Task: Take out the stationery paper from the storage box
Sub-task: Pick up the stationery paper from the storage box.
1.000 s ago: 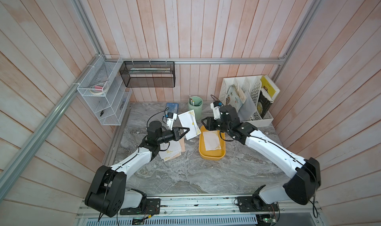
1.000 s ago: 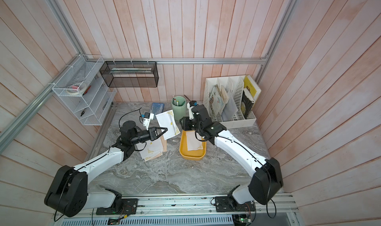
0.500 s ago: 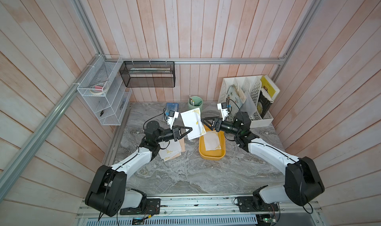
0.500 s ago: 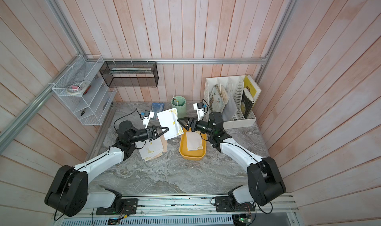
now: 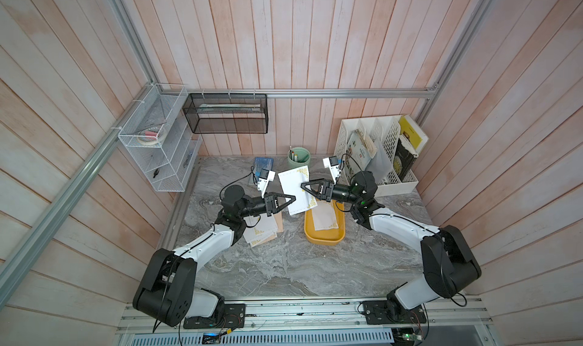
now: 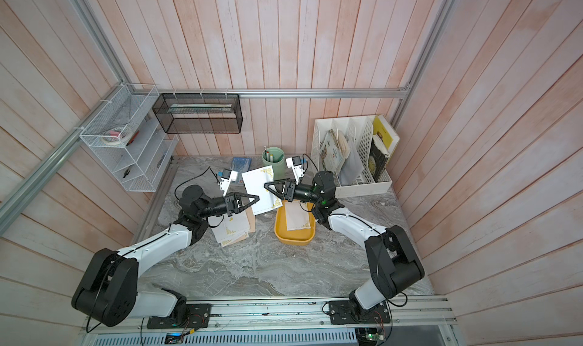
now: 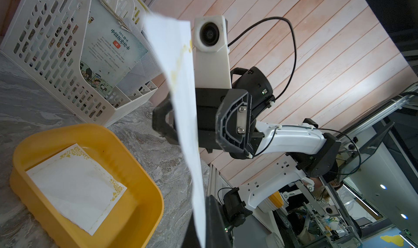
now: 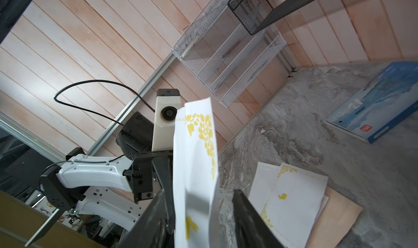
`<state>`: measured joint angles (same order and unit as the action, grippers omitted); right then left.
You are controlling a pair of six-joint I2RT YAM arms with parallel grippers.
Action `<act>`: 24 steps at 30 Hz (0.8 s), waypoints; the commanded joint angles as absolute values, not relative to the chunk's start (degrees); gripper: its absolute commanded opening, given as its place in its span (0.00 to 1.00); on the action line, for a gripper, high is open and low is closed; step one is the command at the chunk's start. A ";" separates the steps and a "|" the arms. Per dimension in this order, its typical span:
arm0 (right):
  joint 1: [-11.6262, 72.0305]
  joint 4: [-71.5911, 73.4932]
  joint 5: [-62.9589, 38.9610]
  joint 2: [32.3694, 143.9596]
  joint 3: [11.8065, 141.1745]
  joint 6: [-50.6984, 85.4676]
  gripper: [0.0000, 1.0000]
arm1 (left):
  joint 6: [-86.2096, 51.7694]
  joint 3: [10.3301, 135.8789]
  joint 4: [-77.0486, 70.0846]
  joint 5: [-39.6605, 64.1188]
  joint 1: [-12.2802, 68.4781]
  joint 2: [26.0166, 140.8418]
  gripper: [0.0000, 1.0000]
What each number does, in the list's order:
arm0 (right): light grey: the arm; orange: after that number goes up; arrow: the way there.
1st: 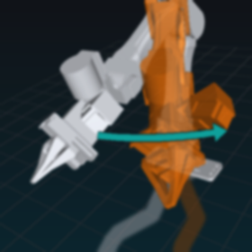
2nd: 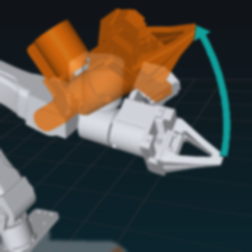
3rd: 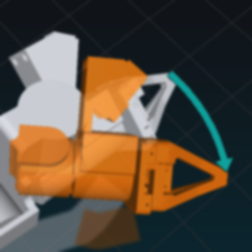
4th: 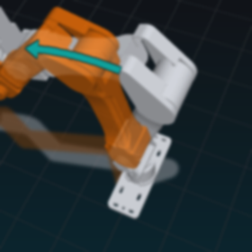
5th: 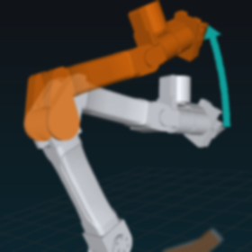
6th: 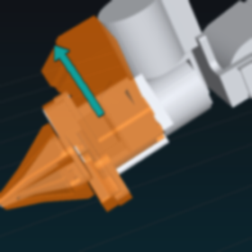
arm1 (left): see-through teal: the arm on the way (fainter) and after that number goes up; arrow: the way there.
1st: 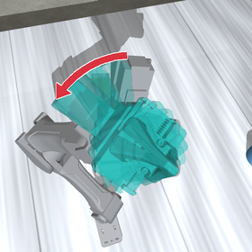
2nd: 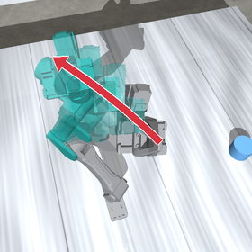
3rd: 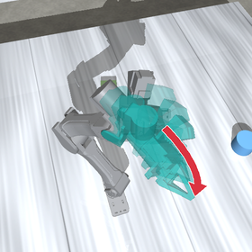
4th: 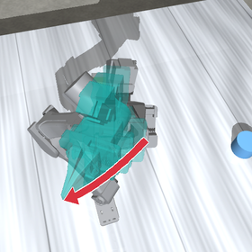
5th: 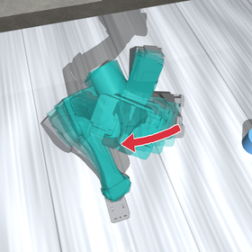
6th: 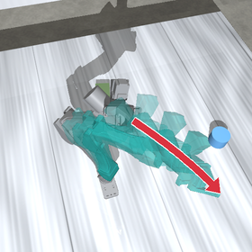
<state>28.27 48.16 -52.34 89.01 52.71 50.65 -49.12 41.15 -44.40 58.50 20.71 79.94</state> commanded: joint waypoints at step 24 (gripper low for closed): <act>26.45 38.50 -51.60 83.82 53.35 43.23 0.00 | -44.21 41.98 -37.53 57.74 20.91 79.07 0.00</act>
<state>26.61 38.94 -52.21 84.20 52.69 44.05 -45.63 41.15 -38.61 58.04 21.06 79.83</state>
